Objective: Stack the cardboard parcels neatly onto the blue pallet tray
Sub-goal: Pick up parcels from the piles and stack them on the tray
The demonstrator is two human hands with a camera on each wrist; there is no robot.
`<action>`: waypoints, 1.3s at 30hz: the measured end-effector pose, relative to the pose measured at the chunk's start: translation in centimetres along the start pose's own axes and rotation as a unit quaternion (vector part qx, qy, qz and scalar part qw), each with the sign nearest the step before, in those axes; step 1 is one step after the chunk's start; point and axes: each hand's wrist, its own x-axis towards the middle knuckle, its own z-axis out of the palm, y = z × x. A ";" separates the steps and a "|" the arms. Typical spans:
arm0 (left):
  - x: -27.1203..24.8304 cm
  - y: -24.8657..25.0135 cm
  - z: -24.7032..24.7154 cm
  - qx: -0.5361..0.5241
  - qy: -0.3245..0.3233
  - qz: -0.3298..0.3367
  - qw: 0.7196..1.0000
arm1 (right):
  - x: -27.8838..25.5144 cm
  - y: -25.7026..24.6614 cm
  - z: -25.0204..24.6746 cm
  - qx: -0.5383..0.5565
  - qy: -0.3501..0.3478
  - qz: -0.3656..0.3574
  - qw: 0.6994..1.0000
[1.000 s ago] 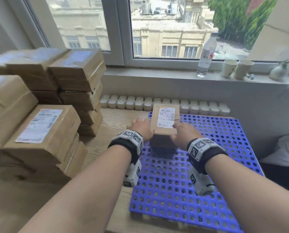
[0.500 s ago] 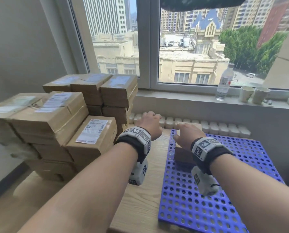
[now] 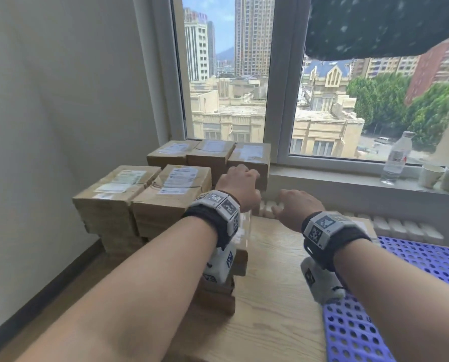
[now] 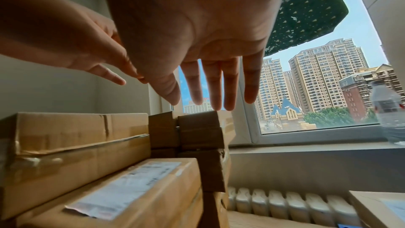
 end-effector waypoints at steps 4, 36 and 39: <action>-1.4 -5.3 -2.2 -0.008 0.012 -0.031 0.999 | 1.0 -5.4 0.4 0.007 0.011 -0.009 1.000; -0.9 -18.5 -3.4 -0.030 -0.075 -0.166 0.983 | 5.5 -17.1 3.0 0.070 -0.054 0.083 0.993; -0.8 -18.7 -3.3 -0.046 -0.090 -0.173 0.980 | 5.4 -17.4 3.3 0.079 -0.061 0.091 0.991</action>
